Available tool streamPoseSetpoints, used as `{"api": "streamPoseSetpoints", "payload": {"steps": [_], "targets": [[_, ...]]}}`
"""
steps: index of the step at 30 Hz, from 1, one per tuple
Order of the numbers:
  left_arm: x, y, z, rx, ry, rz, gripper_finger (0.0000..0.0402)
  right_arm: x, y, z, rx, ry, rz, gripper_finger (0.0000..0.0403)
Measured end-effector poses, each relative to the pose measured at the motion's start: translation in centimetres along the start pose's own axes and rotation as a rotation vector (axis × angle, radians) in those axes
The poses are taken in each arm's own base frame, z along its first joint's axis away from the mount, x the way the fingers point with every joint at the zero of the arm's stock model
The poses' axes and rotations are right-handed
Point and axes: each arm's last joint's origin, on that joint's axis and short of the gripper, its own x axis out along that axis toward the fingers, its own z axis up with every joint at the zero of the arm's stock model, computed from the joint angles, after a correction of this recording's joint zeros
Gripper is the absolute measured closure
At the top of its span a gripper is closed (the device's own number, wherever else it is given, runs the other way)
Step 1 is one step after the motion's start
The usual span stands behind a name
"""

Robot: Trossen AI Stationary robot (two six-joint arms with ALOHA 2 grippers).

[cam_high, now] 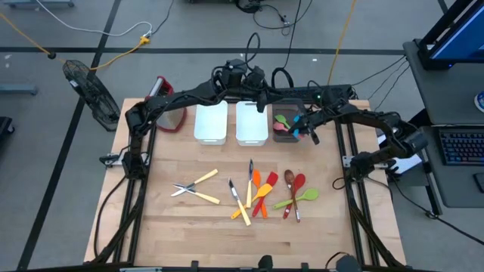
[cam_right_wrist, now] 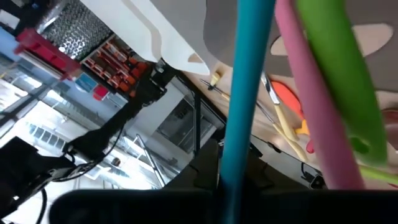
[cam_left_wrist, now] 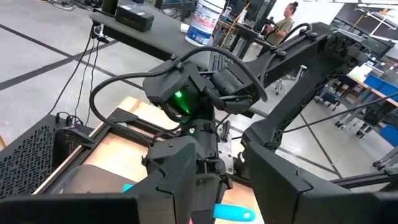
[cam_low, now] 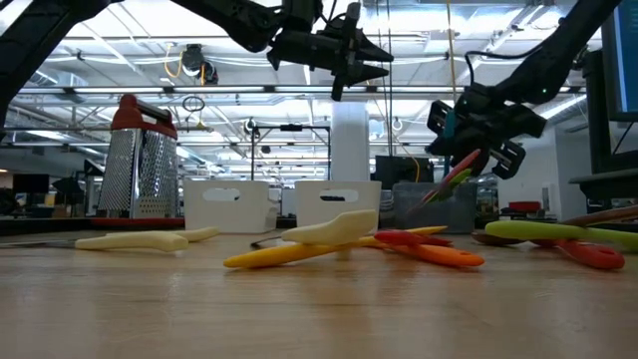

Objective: Pick & Place Kitchen Items
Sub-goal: Put the blue spatula into the black bin

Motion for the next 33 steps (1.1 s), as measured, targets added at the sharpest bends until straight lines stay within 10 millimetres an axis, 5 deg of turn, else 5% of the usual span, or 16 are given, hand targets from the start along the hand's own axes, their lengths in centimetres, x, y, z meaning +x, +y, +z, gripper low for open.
{"api": "streamPoseSetpoints", "payload": {"steps": [22, 33], "targets": [[0.0, 0.0, 0.0, 0.017, 0.001, -0.001, 0.0254, -0.8, 0.7, 0.3, -0.092, -0.015, 0.053, 0.0259], [0.0, 0.0, 0.0, -0.012, 0.004, -0.002, 0.0254, -1.6, 1.7, -1.8, -0.197, -0.024, 0.095, 0.0225]]}}
